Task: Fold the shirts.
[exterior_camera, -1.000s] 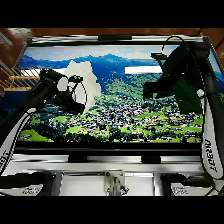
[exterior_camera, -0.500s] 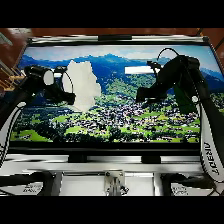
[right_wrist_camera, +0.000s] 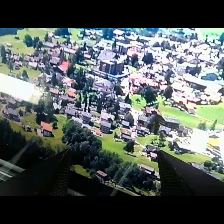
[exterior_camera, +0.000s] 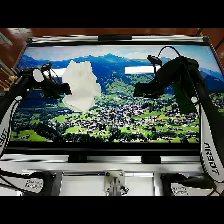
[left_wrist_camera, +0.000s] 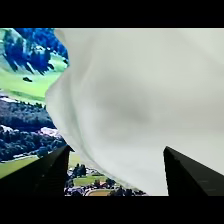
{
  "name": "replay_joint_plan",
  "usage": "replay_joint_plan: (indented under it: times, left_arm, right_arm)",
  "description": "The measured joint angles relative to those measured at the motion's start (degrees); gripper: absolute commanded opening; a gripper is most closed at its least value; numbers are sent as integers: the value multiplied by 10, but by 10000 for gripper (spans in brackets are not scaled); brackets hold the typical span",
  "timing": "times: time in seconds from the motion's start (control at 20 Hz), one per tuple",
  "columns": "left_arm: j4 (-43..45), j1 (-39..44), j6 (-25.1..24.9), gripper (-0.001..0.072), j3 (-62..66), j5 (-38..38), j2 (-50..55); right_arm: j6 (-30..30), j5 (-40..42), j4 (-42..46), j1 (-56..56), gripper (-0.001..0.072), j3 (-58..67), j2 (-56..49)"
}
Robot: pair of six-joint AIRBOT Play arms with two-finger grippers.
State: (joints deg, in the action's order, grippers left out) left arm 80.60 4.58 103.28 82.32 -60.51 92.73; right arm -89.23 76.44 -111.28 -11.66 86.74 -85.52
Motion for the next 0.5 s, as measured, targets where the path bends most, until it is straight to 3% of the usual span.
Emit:
replay_joint_plan:
  times: [0.3,0.35,0.4,0.45,0.5]
  left_arm:
    - [-120,-13,-64,705,0,80,64]
    - [-136,-12,-71,485,0,90,75]
    - [-147,-12,-76,185,0,98,83]
    - [-156,-12,-80,28,0,103,89]
    - [-165,-12,-84,28,0,107,92]
  right_arm:
    - [0,-15,0,0,634,0,0]
    - [0,-15,0,0,634,0,0]
    - [0,-15,0,0,634,0,0]
    - [0,-15,0,0,634,0,0]
    - [0,-16,0,0,634,0,0]
